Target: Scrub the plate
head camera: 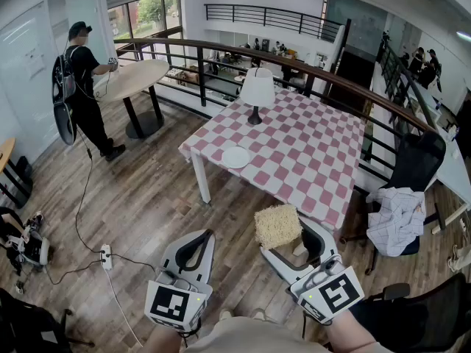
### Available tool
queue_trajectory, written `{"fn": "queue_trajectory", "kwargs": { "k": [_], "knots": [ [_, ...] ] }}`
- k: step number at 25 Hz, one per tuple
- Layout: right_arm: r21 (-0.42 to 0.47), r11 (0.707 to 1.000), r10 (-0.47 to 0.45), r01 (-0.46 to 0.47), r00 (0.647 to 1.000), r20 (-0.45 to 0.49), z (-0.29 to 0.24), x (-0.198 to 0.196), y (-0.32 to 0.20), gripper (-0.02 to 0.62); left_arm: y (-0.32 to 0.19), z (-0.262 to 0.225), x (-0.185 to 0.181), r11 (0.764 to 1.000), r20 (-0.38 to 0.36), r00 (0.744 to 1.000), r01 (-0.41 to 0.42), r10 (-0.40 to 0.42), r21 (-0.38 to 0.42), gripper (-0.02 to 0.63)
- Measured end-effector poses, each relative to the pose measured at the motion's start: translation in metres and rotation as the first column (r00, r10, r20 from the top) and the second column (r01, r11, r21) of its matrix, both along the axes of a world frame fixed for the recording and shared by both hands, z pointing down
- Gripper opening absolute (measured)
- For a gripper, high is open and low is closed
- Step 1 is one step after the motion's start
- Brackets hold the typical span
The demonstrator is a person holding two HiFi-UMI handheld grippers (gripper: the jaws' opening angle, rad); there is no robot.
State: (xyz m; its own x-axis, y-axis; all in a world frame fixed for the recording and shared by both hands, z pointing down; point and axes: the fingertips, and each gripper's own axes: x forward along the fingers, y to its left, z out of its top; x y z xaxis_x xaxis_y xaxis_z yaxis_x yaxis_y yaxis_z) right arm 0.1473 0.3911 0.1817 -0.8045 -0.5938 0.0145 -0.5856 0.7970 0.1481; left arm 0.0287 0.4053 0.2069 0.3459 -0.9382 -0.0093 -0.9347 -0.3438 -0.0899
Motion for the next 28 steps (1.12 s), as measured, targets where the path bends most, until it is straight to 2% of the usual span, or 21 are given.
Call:
{"fn": "queue_trajectory", "kwargs": {
  "k": [8,20,25,28],
  "knots": [
    [-0.019,1.000,0.022,-0.022,0.999,0.040,-0.003,0.017,-0.005,0.331,-0.001,0.002,0.014,1.000,0.001,1.000,-0.014,0.014,-0.012,0.014],
    [-0.019,0.999,0.037,-0.036,0.998,0.044,-0.001,0.052,-0.020,0.331,-0.015,0.004,0.048,0.999,0.052,0.998,-0.038,0.038,-0.014,0.014],
    [-0.025,0.999,0.030,-0.029,0.999,0.044,0.004,0.067,-0.028,0.331,-0.022,0.003,0.070,0.998,0.040,0.998,-0.039,0.042,-0.056,0.014],
    [-0.026,0.999,0.026,-0.025,0.999,0.048,0.008,0.077,-0.032,0.331,-0.024,0.004,0.082,0.998,0.038,0.998,-0.054,0.056,-0.043,0.014]
  ]
}}
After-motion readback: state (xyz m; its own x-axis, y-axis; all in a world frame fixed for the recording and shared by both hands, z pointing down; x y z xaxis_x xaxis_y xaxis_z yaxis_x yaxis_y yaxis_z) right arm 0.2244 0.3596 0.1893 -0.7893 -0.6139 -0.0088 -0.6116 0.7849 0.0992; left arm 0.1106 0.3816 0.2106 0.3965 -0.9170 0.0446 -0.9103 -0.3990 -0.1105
